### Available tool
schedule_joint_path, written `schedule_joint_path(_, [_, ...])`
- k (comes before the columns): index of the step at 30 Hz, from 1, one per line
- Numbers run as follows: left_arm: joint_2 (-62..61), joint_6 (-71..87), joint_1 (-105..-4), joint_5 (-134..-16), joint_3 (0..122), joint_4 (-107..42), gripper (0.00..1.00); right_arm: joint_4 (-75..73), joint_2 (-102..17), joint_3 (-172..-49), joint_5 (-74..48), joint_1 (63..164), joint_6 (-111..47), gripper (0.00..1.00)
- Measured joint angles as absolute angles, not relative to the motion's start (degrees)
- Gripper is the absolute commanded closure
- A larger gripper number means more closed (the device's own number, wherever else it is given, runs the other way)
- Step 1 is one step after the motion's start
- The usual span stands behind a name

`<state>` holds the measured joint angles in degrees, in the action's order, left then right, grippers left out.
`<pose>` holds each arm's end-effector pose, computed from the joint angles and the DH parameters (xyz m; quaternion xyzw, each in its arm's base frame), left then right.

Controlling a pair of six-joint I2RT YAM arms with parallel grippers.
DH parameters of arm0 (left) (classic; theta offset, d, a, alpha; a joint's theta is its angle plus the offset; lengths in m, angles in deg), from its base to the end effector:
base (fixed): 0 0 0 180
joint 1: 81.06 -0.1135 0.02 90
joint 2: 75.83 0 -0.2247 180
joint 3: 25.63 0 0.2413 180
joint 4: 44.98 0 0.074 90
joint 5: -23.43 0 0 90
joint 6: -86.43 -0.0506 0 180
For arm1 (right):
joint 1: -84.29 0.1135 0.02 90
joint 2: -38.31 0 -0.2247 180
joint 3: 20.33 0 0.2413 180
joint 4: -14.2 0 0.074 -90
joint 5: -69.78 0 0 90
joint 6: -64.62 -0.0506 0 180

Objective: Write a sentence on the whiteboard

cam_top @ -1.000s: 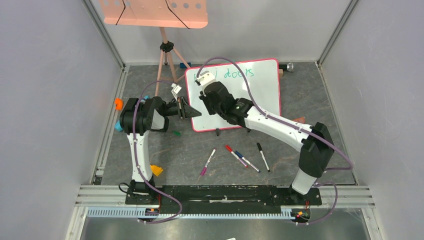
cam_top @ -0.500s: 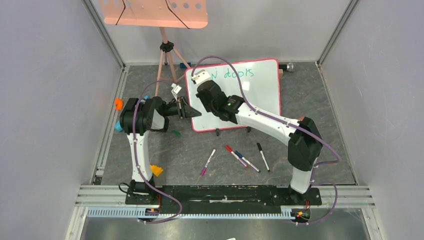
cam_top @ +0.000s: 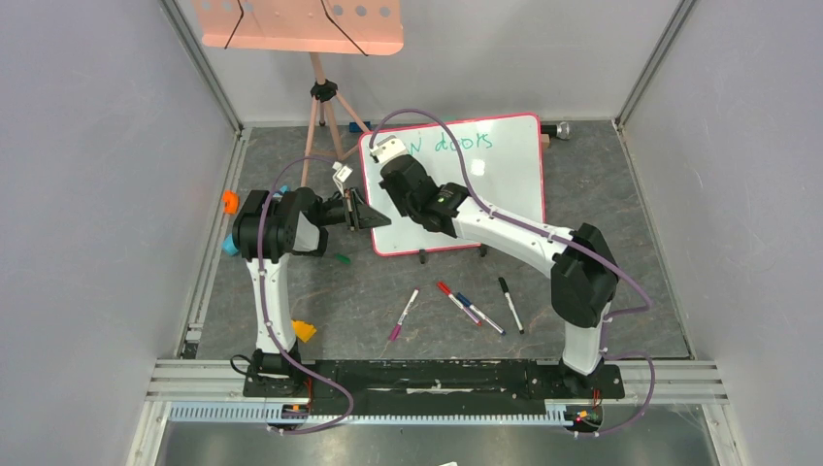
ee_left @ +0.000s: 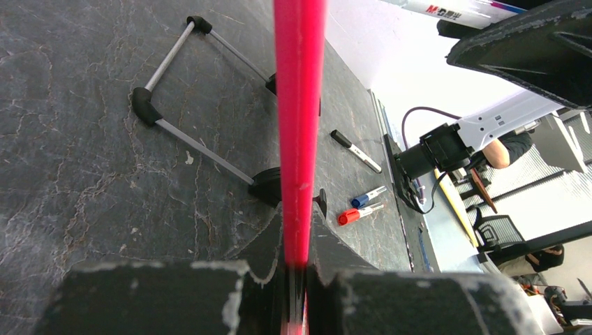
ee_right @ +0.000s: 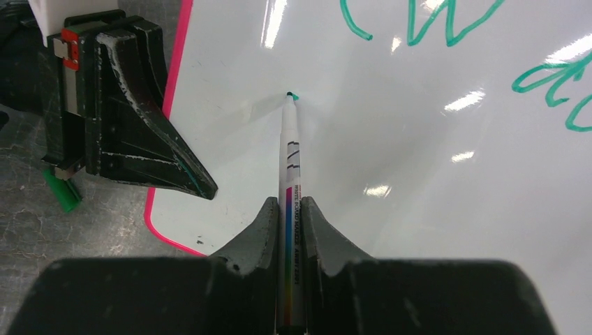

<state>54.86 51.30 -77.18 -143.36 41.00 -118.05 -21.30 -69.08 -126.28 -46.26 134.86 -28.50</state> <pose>0.3524 -0.0733 0.0803 0.2072 0.6627 -0.6438 0.3215 0.2864 0.3133 0.2501 -0.2586 0.8385 0.0167 0.4793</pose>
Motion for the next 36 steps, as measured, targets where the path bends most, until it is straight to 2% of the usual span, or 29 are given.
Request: schedule_joint_path(36, [54.88,51.32,-77.18,-143.39,41.06,-118.05,0.98,-22.68,-67.92,-125.75,-44.49,133.29,-26.77,1.00])
